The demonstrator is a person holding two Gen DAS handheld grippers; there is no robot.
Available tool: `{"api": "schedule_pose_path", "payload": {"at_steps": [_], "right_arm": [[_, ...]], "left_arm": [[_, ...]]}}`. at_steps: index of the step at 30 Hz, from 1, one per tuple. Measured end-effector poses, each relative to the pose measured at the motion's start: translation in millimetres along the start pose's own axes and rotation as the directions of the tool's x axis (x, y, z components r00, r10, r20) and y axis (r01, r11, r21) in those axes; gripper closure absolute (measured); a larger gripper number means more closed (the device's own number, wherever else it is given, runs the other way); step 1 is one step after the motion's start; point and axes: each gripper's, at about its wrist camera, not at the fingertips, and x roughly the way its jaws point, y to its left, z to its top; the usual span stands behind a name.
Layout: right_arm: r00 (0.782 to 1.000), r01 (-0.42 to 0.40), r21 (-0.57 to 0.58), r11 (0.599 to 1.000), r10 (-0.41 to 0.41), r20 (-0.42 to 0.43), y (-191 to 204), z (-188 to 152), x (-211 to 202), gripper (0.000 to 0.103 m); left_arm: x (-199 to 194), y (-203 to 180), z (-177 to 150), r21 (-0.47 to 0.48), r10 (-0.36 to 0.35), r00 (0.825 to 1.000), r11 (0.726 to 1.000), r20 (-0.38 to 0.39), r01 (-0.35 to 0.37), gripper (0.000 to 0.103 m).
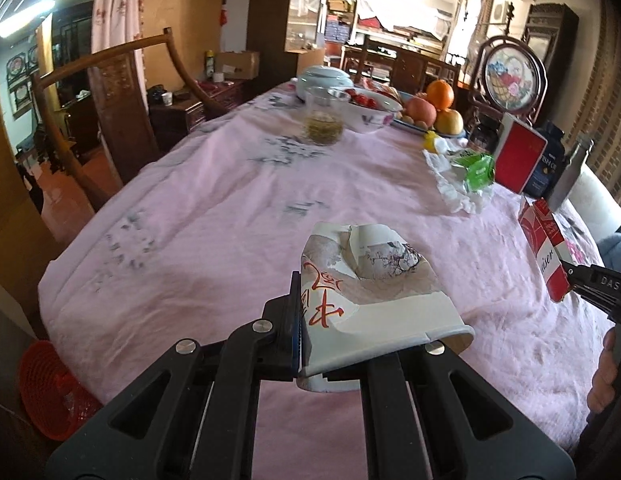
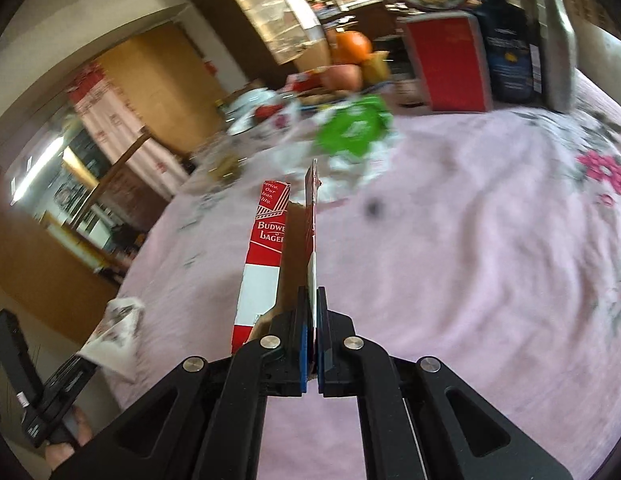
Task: Collect trash
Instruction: 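Carry the paper cup and carton in both tools over the red basket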
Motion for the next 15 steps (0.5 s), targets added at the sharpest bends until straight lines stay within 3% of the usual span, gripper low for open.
{"api": "schedule_pose_path", "payload": {"at_steps": [9, 15], "right_arm": [[0.989, -0.123, -0.159, 0.980, 0.107, -0.103, 98.7, -27.6, 23.4, 0.099], [0.961, -0.235, -0.290, 0.928, 0.177, -0.211, 190.8, -58.9, 48.6, 0.099]], "left_arm": [[-31.8, 56.0, -15.5, -0.072, 0.043, 0.998, 0.997, 0.036, -0.040, 0.095], [-61.1, 118.8, -35.0, -0.165, 0.109, 0.992, 0.981, 0.062, -0.098, 0.095]]}}
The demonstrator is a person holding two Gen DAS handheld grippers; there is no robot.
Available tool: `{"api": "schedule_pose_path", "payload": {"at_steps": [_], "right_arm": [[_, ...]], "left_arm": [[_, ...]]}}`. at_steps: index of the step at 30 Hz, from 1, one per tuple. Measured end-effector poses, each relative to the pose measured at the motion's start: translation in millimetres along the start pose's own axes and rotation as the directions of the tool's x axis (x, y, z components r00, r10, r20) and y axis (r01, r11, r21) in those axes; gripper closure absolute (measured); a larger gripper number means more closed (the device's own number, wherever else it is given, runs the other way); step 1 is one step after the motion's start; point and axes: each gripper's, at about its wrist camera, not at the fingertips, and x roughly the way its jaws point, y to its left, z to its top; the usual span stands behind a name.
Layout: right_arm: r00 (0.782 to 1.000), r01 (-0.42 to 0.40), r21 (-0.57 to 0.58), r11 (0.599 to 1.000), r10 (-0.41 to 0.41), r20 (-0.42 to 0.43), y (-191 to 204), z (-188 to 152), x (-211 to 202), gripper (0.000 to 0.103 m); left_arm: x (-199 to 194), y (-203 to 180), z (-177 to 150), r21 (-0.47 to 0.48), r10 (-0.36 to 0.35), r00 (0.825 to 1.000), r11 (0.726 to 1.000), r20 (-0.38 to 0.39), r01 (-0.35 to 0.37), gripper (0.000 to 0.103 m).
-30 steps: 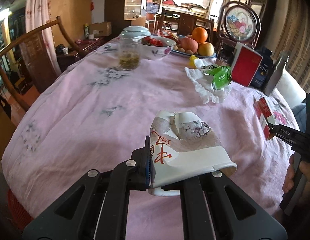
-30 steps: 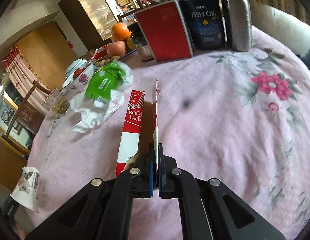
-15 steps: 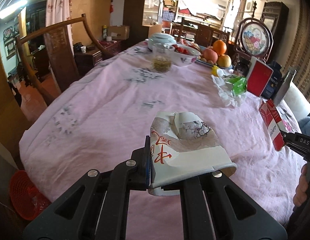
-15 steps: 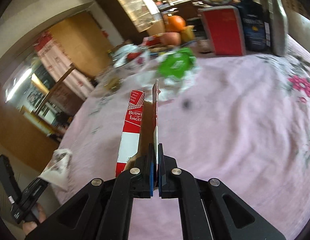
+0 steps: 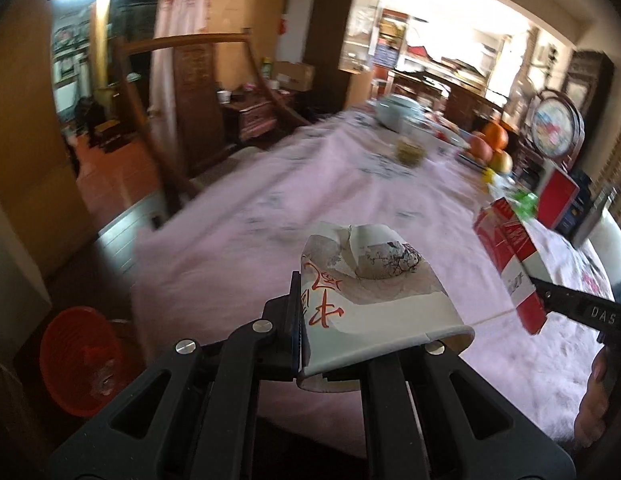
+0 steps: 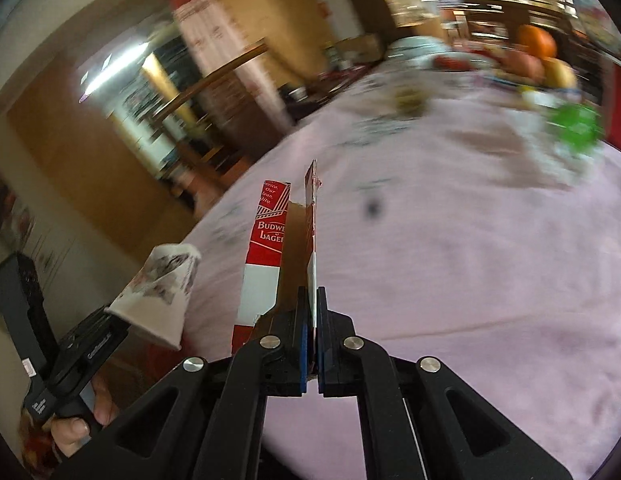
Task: Collect trash
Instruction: 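Carry the paper cup and carton in both tools over the red basket, then open both tools to drop the cup and carton into the basket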
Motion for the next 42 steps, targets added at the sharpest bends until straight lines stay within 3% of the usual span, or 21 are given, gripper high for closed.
{"api": "schedule_pose_path", "payload": {"at_steps": [5, 10, 17, 21, 26, 35, 37, 42], "right_arm": [[0.992, -0.097, -0.149, 0.984, 0.083, -0.098, 84.9, -3.5, 43.5, 0.099], [0.971, -0.179, -0.264, 0.948, 0.127, -0.203, 160.8, -16.2, 87.5, 0.099], [0.935, -0.263, -0.376, 0.888, 0.138, -0.328, 244.2, -35.5, 141.9, 0.099], [0.907, -0.298, -0.404, 0.865, 0.125, -0.401, 279.3, -50.3, 178.9, 0.099], [0.867, -0.327, -0.402, 0.855, 0.103, -0.488, 294.5, -70.5, 225.0, 0.099], [0.799, -0.319, -0.393, 0.862, 0.021, -0.601, 328.7, -108.5, 312.9, 0.099], [0.784, -0.326, -0.381, 0.865, 0.021, -0.621, 336.5, -116.3, 326.2, 0.099], [0.768, -0.316, -0.360, 0.878, 0.014, -0.640, 339.4, -123.0, 353.4, 0.099]], "left_arm": [[-23.1, 72.3, -11.2, -0.121, 0.083, 0.996, 0.989, 0.025, -0.079, 0.095], [-34.1, 131.3, -28.3, -0.200, 0.194, 0.981, 0.962, 0.012, -0.188, 0.095], [-28.1, 217.0, -61.5, -0.318, 0.312, 0.946, 0.891, -0.092, -0.325, 0.095], [-16.8, 263.4, -86.0, -0.383, 0.332, 0.928, 0.846, -0.168, -0.372, 0.095], [1.8, 302.7, -113.7, -0.435, 0.332, 0.908, 0.799, -0.256, -0.415, 0.095], [36.0, 356.0, -152.1, -0.454, 0.354, 0.845, 0.724, -0.401, -0.519, 0.095], [44.8, 361.2, -156.8, -0.452, 0.353, 0.836, 0.717, -0.421, -0.531, 0.095], [55.8, 364.0, -158.6, -0.434, 0.360, 0.815, 0.709, -0.454, -0.556, 0.095]]}}
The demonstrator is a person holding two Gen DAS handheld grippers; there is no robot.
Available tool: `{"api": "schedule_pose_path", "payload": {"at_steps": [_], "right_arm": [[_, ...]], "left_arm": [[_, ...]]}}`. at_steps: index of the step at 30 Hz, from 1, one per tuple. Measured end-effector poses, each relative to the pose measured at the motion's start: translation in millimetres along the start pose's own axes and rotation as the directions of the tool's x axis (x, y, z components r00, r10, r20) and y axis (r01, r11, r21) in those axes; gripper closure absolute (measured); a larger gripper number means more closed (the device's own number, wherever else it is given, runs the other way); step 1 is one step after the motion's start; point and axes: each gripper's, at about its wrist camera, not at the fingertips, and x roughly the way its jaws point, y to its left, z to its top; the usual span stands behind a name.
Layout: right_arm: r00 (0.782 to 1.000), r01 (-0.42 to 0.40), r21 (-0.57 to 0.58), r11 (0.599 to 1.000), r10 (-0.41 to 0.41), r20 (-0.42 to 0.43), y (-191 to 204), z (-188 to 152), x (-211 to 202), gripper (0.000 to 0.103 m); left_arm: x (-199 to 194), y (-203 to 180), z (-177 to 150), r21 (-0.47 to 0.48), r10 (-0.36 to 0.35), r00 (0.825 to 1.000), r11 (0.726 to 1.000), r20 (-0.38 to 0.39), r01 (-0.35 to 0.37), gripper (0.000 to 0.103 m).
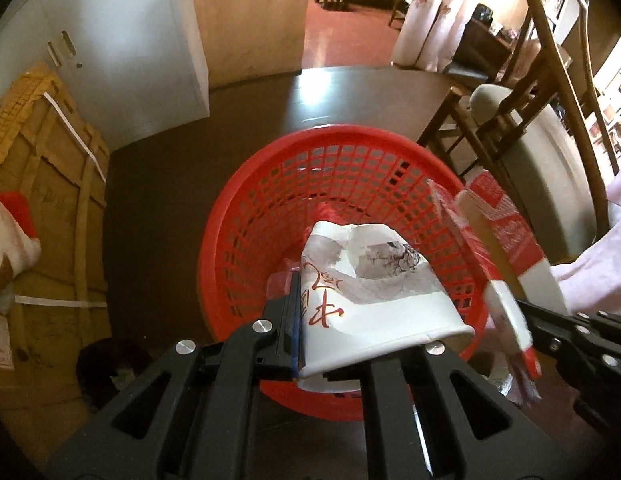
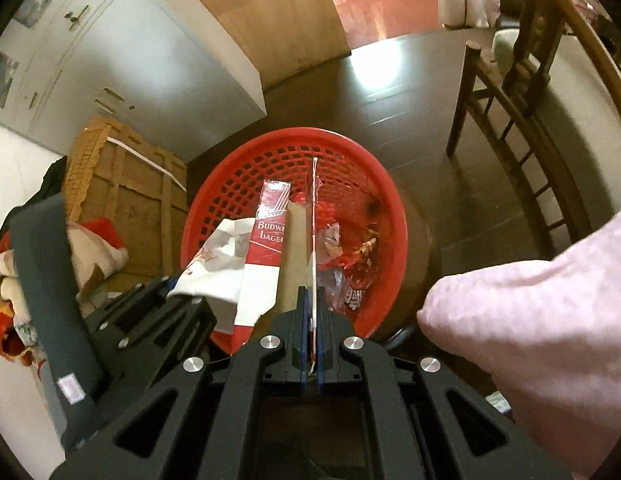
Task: Collect trash
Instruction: 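Open both tools to drop the cup and carton into the basket, then swing both open tools back toward the table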
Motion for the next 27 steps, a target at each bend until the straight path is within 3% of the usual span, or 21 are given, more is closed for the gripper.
{"api": "schedule_pose_path", "payload": {"at_steps": [7, 10, 12, 17, 27], "right_arm": [[1.000, -0.008, 0.024, 1.000, 0.009, -0.014, -12.3, 8.8, 16.9, 0.094], [1.000, -0.001, 0.043, 0.999, 0.001, 0.002, -15.2, 11.8, 14.3, 0.074], [1.000, -0.009, 0.039, 0.999, 0.008, 0.018, -15.7, 12.1, 8.0, 0.071], [0.998, -0.022, 0.014, 1.000, 0.021, 0.053, -16.2, 5.6, -19.4, 0.071], [0.981, 0.003, -0.082, 0.997, 0.013, 0.194, -2.5, -27.7, -110.6, 0.063]], "left_arm": [[8.4, -6.2, 7.2, 0.002, 0.026, 1.000, 1.000, 0.012, -0.026, 0.090], [7.6, -4.5, 8.6, 0.000, 0.040, 0.999, 0.999, 0.006, -0.040, 0.086], [3.7, -4.5, 9.6, -0.002, 0.056, 0.998, 0.998, 0.014, -0.056, 0.061], [-15.3, -5.6, 13.0, 0.001, 0.090, 0.993, 0.996, 0.075, -0.091, 0.038], [-66.3, -25.7, 13.5, 0.015, 0.038, 0.987, 0.999, 0.155, -0.041, 0.031]]}}
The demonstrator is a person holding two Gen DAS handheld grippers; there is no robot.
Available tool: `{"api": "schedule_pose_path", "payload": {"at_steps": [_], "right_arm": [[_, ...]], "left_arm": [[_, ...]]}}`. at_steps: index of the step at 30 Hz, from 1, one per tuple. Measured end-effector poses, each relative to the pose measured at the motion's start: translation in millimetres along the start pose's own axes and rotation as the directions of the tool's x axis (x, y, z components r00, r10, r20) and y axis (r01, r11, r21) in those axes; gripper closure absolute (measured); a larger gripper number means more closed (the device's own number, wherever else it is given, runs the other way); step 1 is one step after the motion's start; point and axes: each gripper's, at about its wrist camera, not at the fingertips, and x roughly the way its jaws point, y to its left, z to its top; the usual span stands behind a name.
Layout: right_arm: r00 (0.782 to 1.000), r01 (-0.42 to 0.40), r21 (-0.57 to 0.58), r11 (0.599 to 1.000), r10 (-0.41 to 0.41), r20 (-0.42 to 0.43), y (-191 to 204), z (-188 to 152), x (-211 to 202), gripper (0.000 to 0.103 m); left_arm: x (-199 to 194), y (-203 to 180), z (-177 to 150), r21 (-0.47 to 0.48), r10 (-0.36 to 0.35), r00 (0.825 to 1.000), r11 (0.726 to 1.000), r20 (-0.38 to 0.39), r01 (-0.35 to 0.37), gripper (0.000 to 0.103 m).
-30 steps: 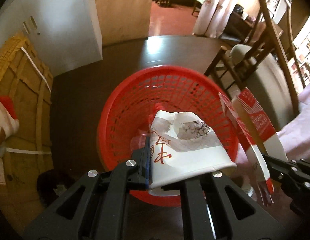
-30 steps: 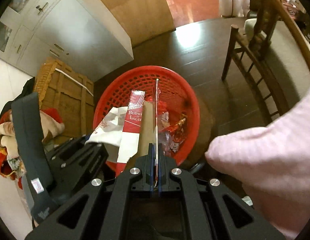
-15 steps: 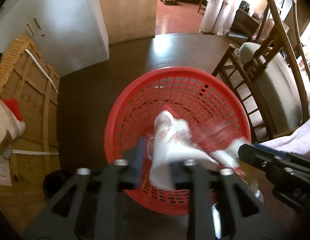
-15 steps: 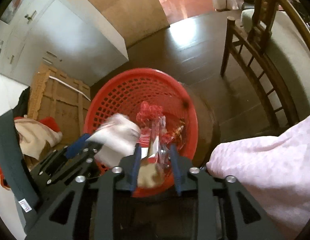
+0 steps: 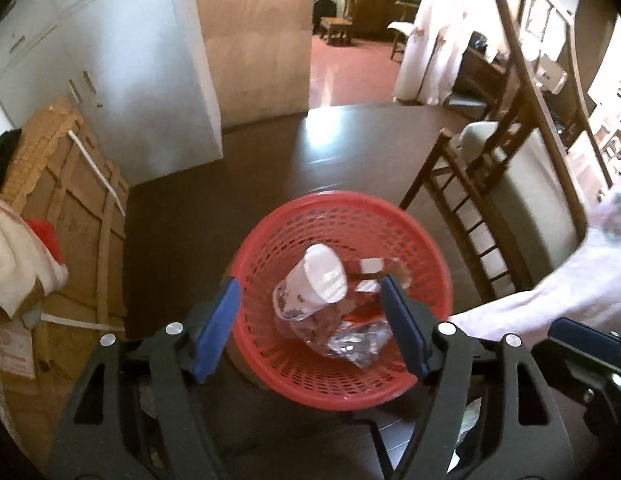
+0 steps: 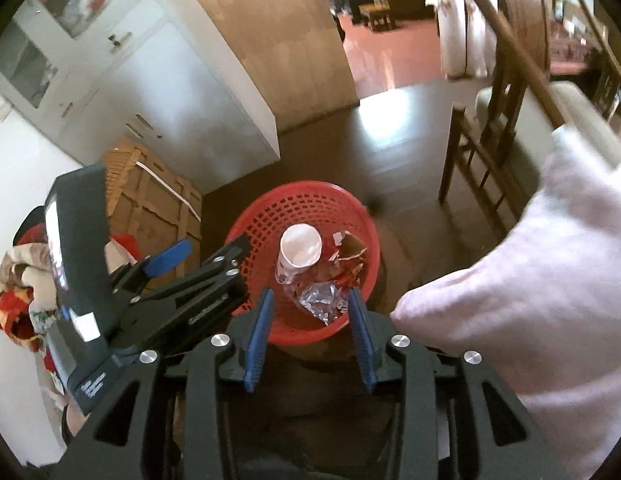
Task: Collect trash
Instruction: 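Swing both open tools back toward the table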
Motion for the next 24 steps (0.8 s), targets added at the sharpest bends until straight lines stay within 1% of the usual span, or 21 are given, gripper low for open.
{"api": "schedule_pose_path", "payload": {"at_steps": [1, 3, 6, 7, 9, 10, 11, 12, 13, 14, 15, 16, 17, 18, 20, 21, 22, 24], "right_arm": [[1.000, 0.010, -0.009, 1.000, -0.010, 0.021, 1.1, -2.4, -13.6, 0.062], [0.998, 0.029, -0.019, 0.999, -0.028, 0.058, 0.4, -6.1, -35.2, 0.056], [0.989, 0.085, -0.021, 0.996, -0.082, 0.121, -8.0, -17.3, -73.8, 0.053], [0.985, 0.110, -0.018, 0.994, -0.106, 0.139, -11.8, -22.9, -86.9, 0.053], [0.974, 0.157, -0.009, 0.987, -0.154, 0.166, -22.0, -32.5, -107.6, 0.048], [0.969, 0.175, -0.001, 0.985, -0.172, 0.178, -27.0, -36.8, -116.1, 0.046], [0.960, 0.202, 0.012, 0.979, -0.200, 0.198, -35.1, -43.7, -130.4, 0.044], [0.951, 0.224, 0.024, 0.974, -0.224, 0.215, -41.7, -50.3, -141.7, 0.040], [0.936, 0.255, 0.043, 0.966, -0.258, 0.239, -51.6, -59.8, -158.1, 0.037], [0.925, 0.275, 0.059, 0.960, -0.280, 0.256, -59.6, -67.3, -169.3, 0.031], [0.910, 0.298, 0.082, 0.951, -0.309, 0.275, -70.0, -76.8, -183.2, 0.027], [0.894, 0.319, 0.112, 0.941, -0.338, 0.294, -82.5, -88.3, -198.2, 0.026], [0.883, 0.331, 0.133, 0.934, -0.357, 0.304, -91.5, -95.5, -207.2, 0.024], [0.868, 0.351, 0.167, 0.921, -0.387, 0.310, -106.6, -107.6, -221.1, 0.022], [0.851, 0.374, 0.214, 0.902, -0.426, 0.308, -128.4, -124.6, -237.7, 0.022], [0.841, 0.385, 0.248, 0.889, -0.448, 0.303, -144.6, -136.4, -248.2, 0.021], [0.833, 0.394, 0.277, 0.876, -0.468, 0.296, -157.4, -145.3, -256.7, 0.021], [0.815, 0.407, 0.350, 0.844, -0.508, 0.279, -187.9, -168.7, -275.5, 0.020]], "left_arm": [[-5.8, -3.3, 0.4, 0.005, -0.006, 1.000, 1.000, 0.009, 0.006, 0.031], [-25.1, -11.9, 1.7, 0.019, -0.022, 0.999, 1.000, 0.043, 0.021, 0.026], [-52.1, -27.1, 3.1, 0.046, -0.057, 0.994, 0.998, 0.090, 0.053, 0.022], [-64.3, -35.5, 3.2, 0.064, -0.075, 0.991, 0.996, 0.111, 0.068, 0.022], [-81.7, -50.1, 3.7, 0.094, -0.106, 0.984, 0.991, 0.144, 0.093, 0.022], [-94.8, -61.6, 3.3, 0.119, -0.127, 0.978, 0.987, 0.167, 0.108, 0.022], [-103.8, -70.2, 2.4, 0.139, -0.143, 0.973, 0.983, 0.181, 0.119, 0.022], [-113.9, -80.6, 0.8, 0.164, -0.165, 0.967, 0.977, 0.195, 0.134, 0.019], [-126.3, -94.7, -1.9, 0.196, -0.193, 0.959, 0.969, 0.208, 0.153, 0.017], [-133.7, -104.6, -4.6, 0.216, -0.211, 0.954, 0.963, 0.215, 0.164, 0.014], [-143.9, -118.5, -8.7, 0.246, -0.237, 0.946, 0.952, 0.222, 0.181, 0.012], [-153.4, -132.8, -13.1, 0.280, -0.263, 0.938, 0.940, 0.226, 0.196, 0.012], [-159.8, -143.4, -17.4, 0.307, -0.280, 0.933, 0.930, 0.226, 0.204, 0.010], [-168.3, -159.4, -23.7, 0.345, -0.304, 0.925, 0.913, 0.226, 0.216, 0.009], [-180.6, -189.0, -35.6, 0.408, -0.346, 0.913, 0.881, 0.214, 0.238, 0.008], [-186.7, -206.7, -43.2, 0.443, -0.373, 0.906, 0.859, 0.199, 0.257, 0.007], [-190.2, -218.8, -49.5, 0.467, -0.392, 0.901, 0.842, 0.185, 0.270, 0.007], [-200.5, -255.9, -66.1, 0.535, -0.434, 0.890, 0.790, 0.140, 0.301, 0.007]]}}
